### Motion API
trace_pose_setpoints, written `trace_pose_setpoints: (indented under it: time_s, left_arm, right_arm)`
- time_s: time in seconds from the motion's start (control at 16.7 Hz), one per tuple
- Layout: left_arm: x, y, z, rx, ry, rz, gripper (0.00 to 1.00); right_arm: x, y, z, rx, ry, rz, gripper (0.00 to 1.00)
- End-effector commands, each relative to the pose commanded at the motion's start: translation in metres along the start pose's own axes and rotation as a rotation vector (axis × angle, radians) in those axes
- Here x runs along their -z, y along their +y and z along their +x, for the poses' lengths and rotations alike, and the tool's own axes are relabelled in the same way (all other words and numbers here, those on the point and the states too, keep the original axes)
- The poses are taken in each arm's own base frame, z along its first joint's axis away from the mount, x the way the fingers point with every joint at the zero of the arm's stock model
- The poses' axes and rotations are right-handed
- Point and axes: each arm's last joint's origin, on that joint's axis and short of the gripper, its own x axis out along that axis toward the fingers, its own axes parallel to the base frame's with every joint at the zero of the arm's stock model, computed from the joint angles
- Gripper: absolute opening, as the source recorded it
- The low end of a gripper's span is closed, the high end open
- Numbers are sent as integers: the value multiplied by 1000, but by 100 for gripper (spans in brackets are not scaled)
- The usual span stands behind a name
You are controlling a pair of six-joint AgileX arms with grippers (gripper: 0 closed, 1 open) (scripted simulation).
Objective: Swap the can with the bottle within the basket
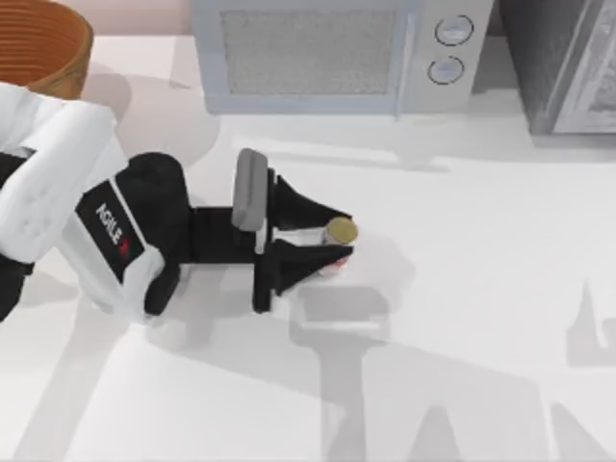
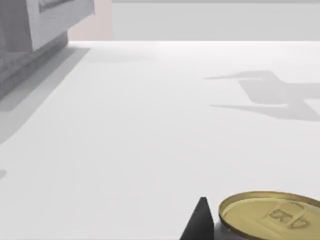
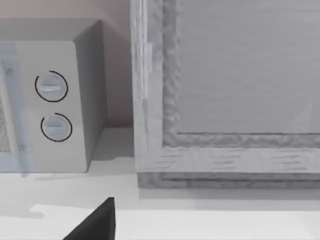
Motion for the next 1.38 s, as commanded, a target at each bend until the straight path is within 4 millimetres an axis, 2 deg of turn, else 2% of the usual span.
trace_pose_setpoints:
  time_s: [0.3,0.36,0.9,1.02,1.2,1.38]
  left_arm:
    - [0,0,0,0,0,0,98]
    - [0,0,0,0,0,0,100]
    - [0,0,-1,-4,0,0,100]
    - [-5,0,-8,-43,7,-28,100]
    - [-31,0,-27,-177,25,-85,100]
    - [-78,-9,-54,-363,40,-114,100]
  right_arm:
    - [0,0,0,0,0,0,100]
    - [0,0,0,0,0,0,100]
    - [0,0,0,0,0,0,100]
    - [0,0,0,0,0,0,100]
    - [0,0,0,0,0,0,100]
    - [0,0,0,0,0,0,100]
